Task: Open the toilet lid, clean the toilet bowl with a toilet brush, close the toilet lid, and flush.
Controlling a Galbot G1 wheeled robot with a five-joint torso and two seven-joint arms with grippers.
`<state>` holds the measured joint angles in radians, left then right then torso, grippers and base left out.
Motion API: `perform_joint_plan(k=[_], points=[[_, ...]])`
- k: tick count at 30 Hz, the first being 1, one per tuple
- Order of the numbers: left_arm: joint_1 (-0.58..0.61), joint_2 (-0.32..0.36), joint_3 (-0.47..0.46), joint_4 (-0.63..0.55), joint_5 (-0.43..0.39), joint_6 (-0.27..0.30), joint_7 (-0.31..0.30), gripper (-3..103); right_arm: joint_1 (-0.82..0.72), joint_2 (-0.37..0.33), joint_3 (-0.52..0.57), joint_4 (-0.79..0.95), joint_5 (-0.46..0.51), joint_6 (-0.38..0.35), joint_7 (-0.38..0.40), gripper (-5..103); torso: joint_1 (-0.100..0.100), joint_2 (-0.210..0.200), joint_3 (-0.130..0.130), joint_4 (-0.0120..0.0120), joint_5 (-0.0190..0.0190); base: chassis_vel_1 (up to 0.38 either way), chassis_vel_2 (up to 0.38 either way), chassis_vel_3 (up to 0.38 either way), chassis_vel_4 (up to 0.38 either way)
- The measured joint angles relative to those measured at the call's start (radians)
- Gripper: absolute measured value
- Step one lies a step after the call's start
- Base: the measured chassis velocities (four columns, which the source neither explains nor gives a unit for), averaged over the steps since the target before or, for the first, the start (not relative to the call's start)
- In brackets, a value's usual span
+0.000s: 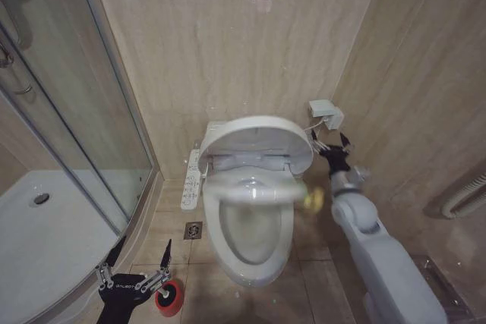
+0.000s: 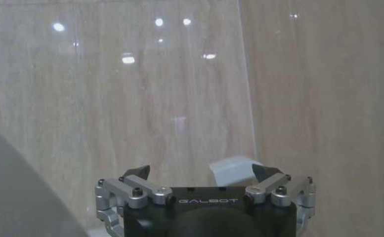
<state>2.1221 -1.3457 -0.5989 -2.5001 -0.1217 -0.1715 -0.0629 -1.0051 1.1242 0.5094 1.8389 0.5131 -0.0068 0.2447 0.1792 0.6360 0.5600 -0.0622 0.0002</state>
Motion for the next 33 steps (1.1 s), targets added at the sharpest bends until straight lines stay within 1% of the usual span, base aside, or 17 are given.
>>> perform_joint_plan(k=[1,5,8,12,14,16,19,21,23,26,28,29,31,33], points=[[0.0,0.0,0.0,0.0,0.0,0.0,0.0,100,0.0,0.0,0.0,0.0,0.0,0.0,0.0,100,0.0,0.0,0.0,0.0,0.0,0.0,0.0,0.0,0.0],[0.0,0.0,0.0,0.0,0.0,0.0,0.0,100,-0.138,-0.022,0.05,0.092,0.027,0.01,-0.011,100,0.0,0.0,0.0,0.0001,-0.0002,0.0,0.0,0.0,0.0],[0.0,0.0,0.0,0.0,0.0,0.0,0.0,100,-0.175,-0.023,0.065,0.104,0.028,0.017,-0.01,100,0.0,0.0,0.0,-0.0001,-0.0001,0.0,0.0,0.0,0.0],[0.0,0.0,0.0,0.0,0.0,0.0,0.0,100,-0.163,-0.015,0.074,0.083,0.017,0.031,0.01,100,0.0,0.0,0.0,0.0,-0.0002,0.0,0.0,0.0,0.0],[0.0,0.0,0.0,0.0,0.0,0.0,0.0,100,-0.132,-0.012,0.074,0.065,0.009,0.033,0.027,100,0.0,0.0,0.0,0.0007,-0.0001,0.0,0.0,0.0,0.0],[0.0,0.0,0.0,0.0,0.0,0.0,0.0,100,-0.12,-0.012,0.074,0.062,0.008,0.032,0.032,100,0.0,0.0,0.0,0.0005,-0.0002,0.0,0.0,0.0,0.0],[0.0,0.0,0.0,0.0,0.0,0.0,0.0,100,-0.099,-0.014,0.07,0.064,0.007,0.026,0.044,100,0.0,0.0,0.0,0.0004,-0.0002,0.0,0.0,0.0,0.0],[0.0,0.0,0.0,0.0,0.0,0.0,0.0,100,-0.095,-0.024,0.065,0.088,0.011,0.007,0.047,100,0.0,0.0,0.0,0.0002,-0.0002,0.0,0.0,0.0,0.0],[0.0,0.0,0.0,0.0,0.0,0.0,0.0,100,-0.098,-0.03,0.065,0.101,0.019,-0.001,0.041,100,0.0,0.0,0.0,0.0002,-0.0003,0.0,0.0,0.0,0.0],[0.0,0.0,0.0,0.0,0.0,0.0,0.0,100,-0.113,-0.052,0.071,0.139,0.049,-0.017,0.009,100,0.0,0.0,0.0,0.0002,-0.0002,0.0,0.0,0.0,0.0],[0.0,0.0,0.0,0.0,0.0,0.0,0.0,100,-0.138,-0.071,0.088,0.176,0.072,-0.043,-0.018,100,0.0,0.0,0.0,0.0002,-0.0003,0.0,0.0,0.0,0.0],[0.0,0.0,0.0,0.0,0.0,0.0,0.0,100,-0.138,-0.071,0.088,0.176,0.072,-0.043,-0.018,100,0.0,0.0,0.0,0.0002,-0.0003,0.0,0.0,0.0,0.0],[0.0,0.0,0.0,0.0,0.0,0.0,0.0,100,-0.18,-0.085,0.102,0.219,0.097,-0.069,-0.039,100,0.0,0.0,0.0,0.0,-0.0003,0.0,0.0,0.0,0.0],[0.0,0.0,0.0,0.0,0.0,0.0,0.0,100,-0.228,-0.088,0.116,0.257,0.105,-0.078,-0.062,100,0.0,0.0,0.0,0.0001,-0.0003,0.0,0.0,0.0,0.0]])
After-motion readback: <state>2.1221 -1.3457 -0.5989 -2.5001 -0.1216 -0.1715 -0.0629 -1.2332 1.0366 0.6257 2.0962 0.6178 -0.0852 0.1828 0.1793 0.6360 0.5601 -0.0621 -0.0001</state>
